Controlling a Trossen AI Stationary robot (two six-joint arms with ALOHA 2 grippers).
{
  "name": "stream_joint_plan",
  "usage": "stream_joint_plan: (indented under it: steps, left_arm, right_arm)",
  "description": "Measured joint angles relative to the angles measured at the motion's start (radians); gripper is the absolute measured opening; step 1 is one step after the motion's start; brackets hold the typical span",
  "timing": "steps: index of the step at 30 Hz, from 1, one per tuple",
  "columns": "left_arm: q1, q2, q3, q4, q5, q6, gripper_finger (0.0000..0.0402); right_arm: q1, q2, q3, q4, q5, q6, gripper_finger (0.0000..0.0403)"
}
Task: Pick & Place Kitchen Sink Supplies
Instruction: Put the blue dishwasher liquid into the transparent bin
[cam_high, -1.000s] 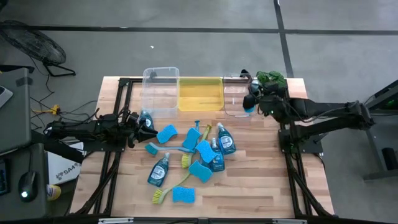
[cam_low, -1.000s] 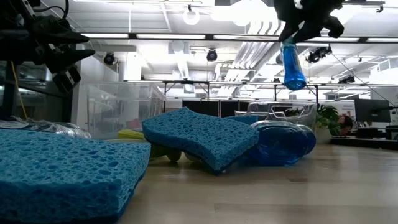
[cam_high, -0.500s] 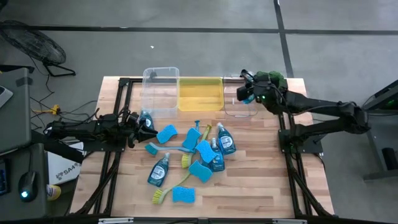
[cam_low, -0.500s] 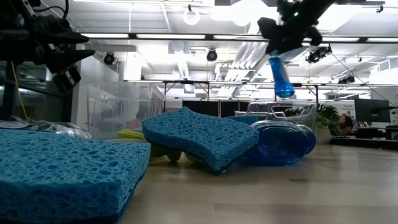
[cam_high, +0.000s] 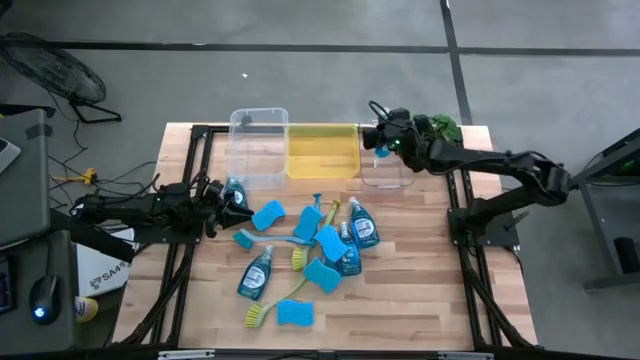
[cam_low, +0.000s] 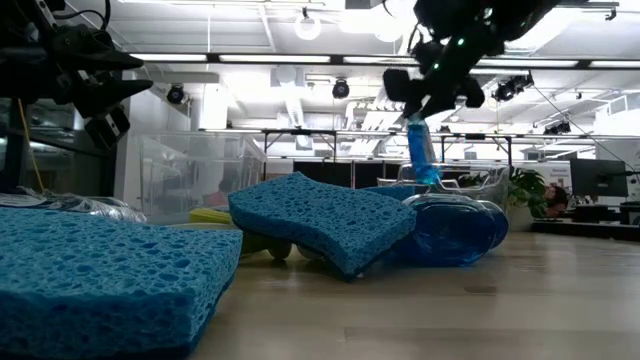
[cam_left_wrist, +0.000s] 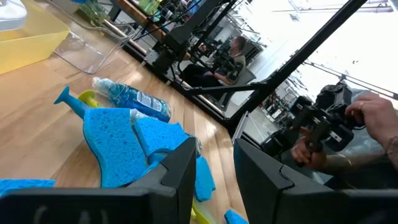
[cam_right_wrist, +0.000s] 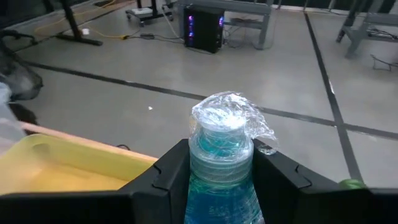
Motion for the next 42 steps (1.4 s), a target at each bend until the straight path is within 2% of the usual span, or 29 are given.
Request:
stream_joint_plan:
  steps: [10, 20, 37, 42]
  left_arm:
    - [0.000, 0.000, 0.000, 0.000, 0.000, 0.000, 0.0105]
    - [0.000, 0.000, 0.000, 0.000, 0.000, 0.000, 0.0105]
    - [0.000, 0.000, 0.000, 0.000, 0.000, 0.000, 0.0105]
    - [0.000, 0.000, 0.000, 0.000, 0.000, 0.000, 0.0105]
  right_arm:
    - [-0.033, 0.116, 0.000, 0.113, 0.079, 0.042, 0.0135]
    - [-0.046, 0.230, 0.000, 0.229, 0.111, 0.078, 0.0135]
    - [-0.045, 0.307, 0.000, 0.320, 0.212, 0.080, 0.0135]
    - [-0.044, 0.338, 0.000, 0.360, 0.213, 0.075, 0.0135]
